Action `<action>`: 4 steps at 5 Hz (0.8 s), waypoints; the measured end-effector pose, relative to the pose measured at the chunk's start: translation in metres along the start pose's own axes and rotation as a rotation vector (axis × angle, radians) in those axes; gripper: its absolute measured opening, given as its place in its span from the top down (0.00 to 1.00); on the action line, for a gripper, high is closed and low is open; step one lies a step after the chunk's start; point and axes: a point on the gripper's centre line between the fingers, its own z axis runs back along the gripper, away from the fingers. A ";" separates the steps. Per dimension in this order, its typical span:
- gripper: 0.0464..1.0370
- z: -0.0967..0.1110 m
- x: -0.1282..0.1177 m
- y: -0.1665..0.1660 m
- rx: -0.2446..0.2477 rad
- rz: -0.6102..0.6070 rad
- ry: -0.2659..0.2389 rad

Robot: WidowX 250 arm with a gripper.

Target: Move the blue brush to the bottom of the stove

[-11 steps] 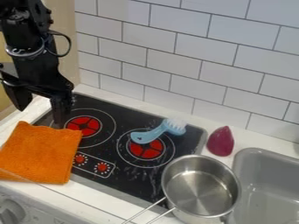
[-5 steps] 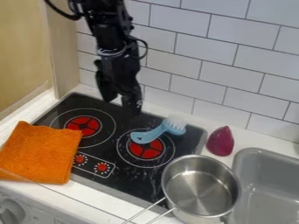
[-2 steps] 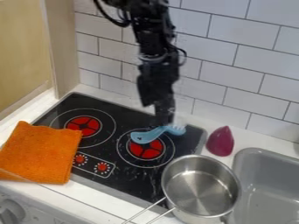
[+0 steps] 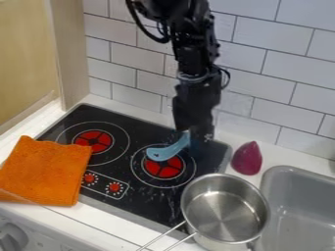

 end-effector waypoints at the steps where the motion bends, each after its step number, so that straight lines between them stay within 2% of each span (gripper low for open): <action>1: 0.04 -0.007 0.007 0.000 0.015 -0.010 0.028; 2: 0.04 -0.009 0.008 0.004 0.034 -0.002 0.051; 4: 0.04 -0.018 0.009 0.009 0.039 0.029 0.073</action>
